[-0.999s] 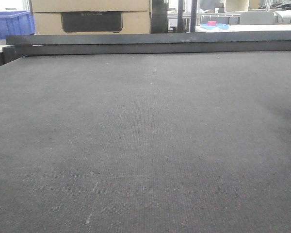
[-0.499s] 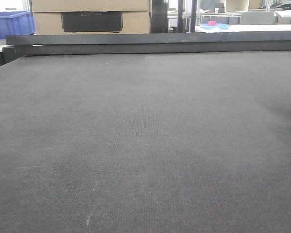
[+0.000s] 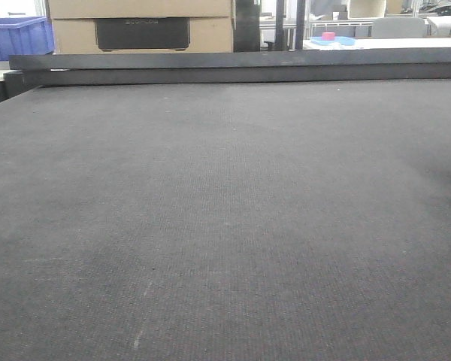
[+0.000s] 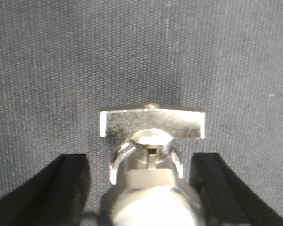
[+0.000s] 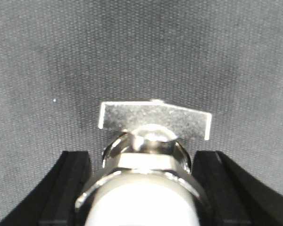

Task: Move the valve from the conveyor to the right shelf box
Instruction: 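Close both grippers on the valve bodies below the T-handles, then lift both held valves up off the conveyor belt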

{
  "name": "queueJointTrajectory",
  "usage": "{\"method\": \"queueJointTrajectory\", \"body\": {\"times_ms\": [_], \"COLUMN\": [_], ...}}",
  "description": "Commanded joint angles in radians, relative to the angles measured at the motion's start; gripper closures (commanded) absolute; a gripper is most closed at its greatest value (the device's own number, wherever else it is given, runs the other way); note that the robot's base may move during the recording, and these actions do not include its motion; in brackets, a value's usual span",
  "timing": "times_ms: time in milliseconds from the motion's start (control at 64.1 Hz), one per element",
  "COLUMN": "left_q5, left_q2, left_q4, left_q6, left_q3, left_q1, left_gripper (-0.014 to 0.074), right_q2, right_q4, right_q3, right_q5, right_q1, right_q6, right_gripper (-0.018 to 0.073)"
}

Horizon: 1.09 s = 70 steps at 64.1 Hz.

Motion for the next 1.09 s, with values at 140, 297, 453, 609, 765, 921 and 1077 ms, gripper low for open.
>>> {"method": "queueJointTrajectory", "body": {"times_ms": [140,297,453,609,765,921,1077], "left_q5": [0.016,0.048,0.045,0.016,-0.039,-0.154,-0.245], "left_q2": [-0.001,-0.01,-0.077,-0.197,-0.331,-0.482,-0.632], "left_q4": [-0.013,-0.02,-0.022,-0.028,-0.046,-0.062,-0.066], "left_q6": [-0.008,-0.008,-0.008,-0.008,-0.008,-0.008,-0.008], "left_q3": [-0.006,-0.006,-0.006,-0.006,-0.001,0.055,0.161], "left_q1": [-0.003,-0.003,-0.003,-0.003,-0.003,-0.003,-0.003], "left_gripper": [0.0673,0.0707,0.0707,0.0707,0.0707,0.0707,0.0707], "right_q2": [-0.004,-0.014,-0.074,-0.175,-0.292,-0.412,-0.516], "right_q4": [0.013,0.013,0.013,0.013,0.013,0.013,0.013], "right_q3": [0.001,-0.024,-0.029,-0.029,-0.023,0.019,0.091], "right_q5": [-0.034,0.003,-0.005,-0.07,-0.158,-0.251,-0.319], "right_q1": [-0.001,-0.001,-0.001,-0.001,-0.001,-0.001,-0.001], "right_q6": [-0.008,-0.008,-0.008,-0.008,-0.008,-0.008,-0.01], "right_gripper": [0.0721,0.0722,0.0722,0.0722,0.0722,0.0722,0.0722]}}
